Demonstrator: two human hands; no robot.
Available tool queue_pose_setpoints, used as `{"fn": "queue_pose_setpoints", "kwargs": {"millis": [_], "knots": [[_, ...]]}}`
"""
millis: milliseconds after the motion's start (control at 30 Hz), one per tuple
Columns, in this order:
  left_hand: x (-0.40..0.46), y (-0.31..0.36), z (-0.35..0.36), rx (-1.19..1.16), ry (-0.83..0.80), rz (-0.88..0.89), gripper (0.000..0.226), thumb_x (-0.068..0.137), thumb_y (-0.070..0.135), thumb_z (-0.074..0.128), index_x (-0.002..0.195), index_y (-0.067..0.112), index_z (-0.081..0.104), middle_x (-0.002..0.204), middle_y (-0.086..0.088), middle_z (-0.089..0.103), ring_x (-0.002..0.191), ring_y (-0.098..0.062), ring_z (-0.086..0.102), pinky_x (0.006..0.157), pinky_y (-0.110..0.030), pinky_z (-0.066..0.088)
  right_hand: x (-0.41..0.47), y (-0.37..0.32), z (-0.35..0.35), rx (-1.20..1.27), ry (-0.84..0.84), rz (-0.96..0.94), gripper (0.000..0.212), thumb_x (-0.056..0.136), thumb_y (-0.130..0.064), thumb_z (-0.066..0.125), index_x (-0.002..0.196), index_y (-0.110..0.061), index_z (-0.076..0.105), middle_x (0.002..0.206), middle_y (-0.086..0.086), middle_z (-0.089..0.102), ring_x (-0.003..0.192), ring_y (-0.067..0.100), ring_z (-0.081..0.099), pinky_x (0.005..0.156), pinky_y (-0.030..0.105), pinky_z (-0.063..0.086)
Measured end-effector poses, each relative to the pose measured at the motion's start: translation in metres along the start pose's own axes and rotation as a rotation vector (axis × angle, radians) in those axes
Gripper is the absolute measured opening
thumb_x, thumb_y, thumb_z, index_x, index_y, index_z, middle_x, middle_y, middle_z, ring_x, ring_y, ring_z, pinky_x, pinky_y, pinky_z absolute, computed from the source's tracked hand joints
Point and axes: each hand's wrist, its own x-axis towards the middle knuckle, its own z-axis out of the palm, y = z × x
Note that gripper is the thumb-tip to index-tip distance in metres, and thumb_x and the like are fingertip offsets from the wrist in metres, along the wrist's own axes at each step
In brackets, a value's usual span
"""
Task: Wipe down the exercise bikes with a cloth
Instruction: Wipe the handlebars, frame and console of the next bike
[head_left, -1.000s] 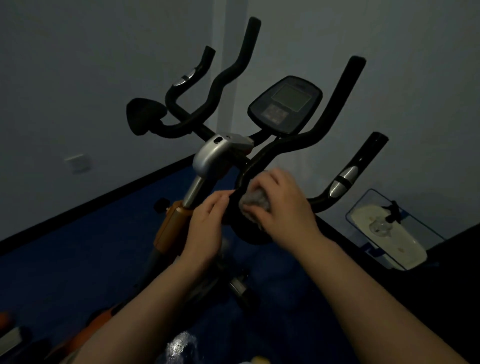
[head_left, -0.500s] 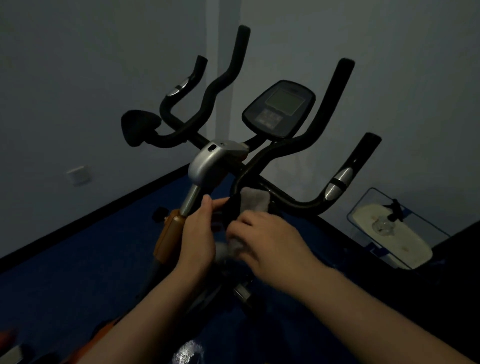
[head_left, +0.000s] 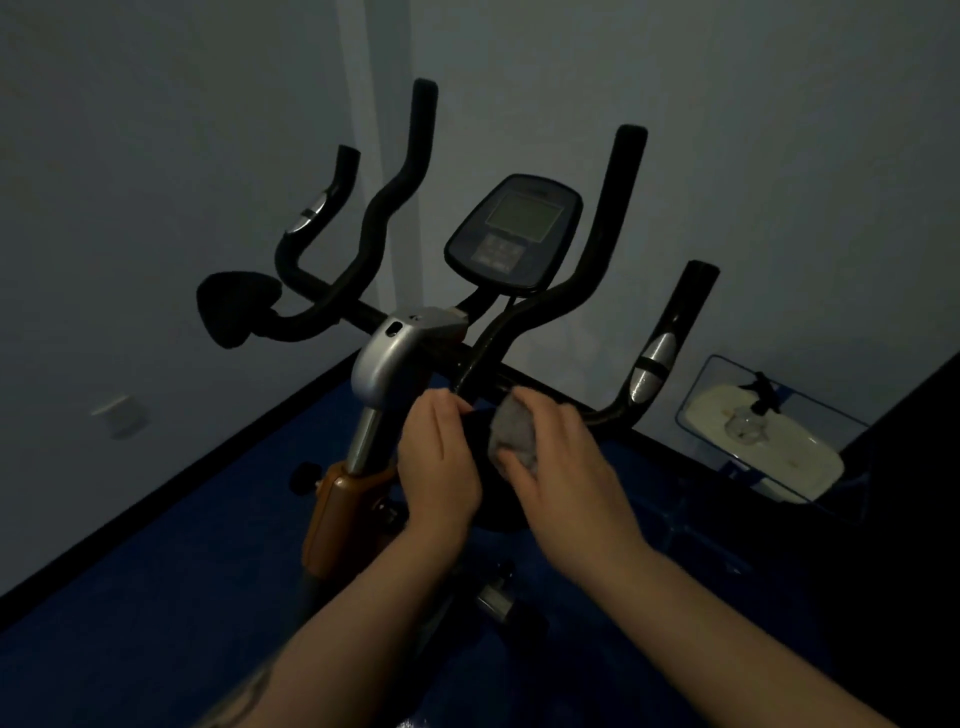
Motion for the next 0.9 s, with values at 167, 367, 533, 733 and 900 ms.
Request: {"fn": "queue_pose_setpoints", "kwargs": {"millis": [167,367,533,733,900], "knots": [[0.002,-0.003,0.0,0.092,0.039,0.05,0.033,0.098,0.03,0.029,0.075,0.018,0.05,0.07,-0.004,0.053,0.064,-0.014,0.05,0.059,-0.027,0.039,0.041,-0.004,-0.001,0.113,-0.099,0.142,0.045,0.092,-0.063,0.029,0.106,-0.025,0.048,0.096,-0.002,0.055,0.085,0.016,0.056,0.077,0.039,0.049],[0.0,-0.007,0.0,0.092,0.035,0.103,0.035,0.096,0.036,0.025,0.076,0.019,0.048,0.068,0.0,0.05,0.064,-0.017,0.05,0.058,-0.029,0.039,-0.006,-0.017,0.006,0.026,0.13,0.225,0.029,0.096,-0.045,0.037,0.117,-0.025,0.039,0.111,-0.001,0.053,0.095,0.016,0.054,0.077,0.041,0.051],[0.0,-0.008,0.001,0.078,0.036,0.114,0.034,0.096,0.036,0.025,0.073,0.019,0.044,0.068,-0.001,0.048,0.064,-0.018,0.048,0.06,-0.028,0.037,0.03,-0.011,0.009,0.202,0.089,0.334,0.033,0.098,-0.045,0.034,0.121,-0.022,0.041,0.115,0.002,0.06,0.095,0.018,0.059,0.081,0.041,0.051],[0.0,-0.011,0.001,0.076,0.043,0.123,0.035,0.096,0.036,0.025,0.075,0.018,0.046,0.07,-0.005,0.052,0.067,-0.021,0.051,0.062,-0.032,0.041,-0.022,-0.026,0.023,0.274,0.345,0.301,0.029,0.096,-0.037,0.041,0.123,-0.029,0.036,0.119,-0.006,0.048,0.104,0.01,0.051,0.082,0.032,0.049],[0.0,-0.008,0.0,0.077,0.033,0.127,0.032,0.098,0.031,0.026,0.074,0.019,0.045,0.069,0.0,0.049,0.066,-0.019,0.05,0.062,-0.029,0.038,0.033,-0.015,0.017,0.24,0.164,0.361,0.028,0.097,-0.043,0.038,0.116,-0.022,0.039,0.11,0.006,0.059,0.091,0.021,0.059,0.075,0.039,0.051]]}}
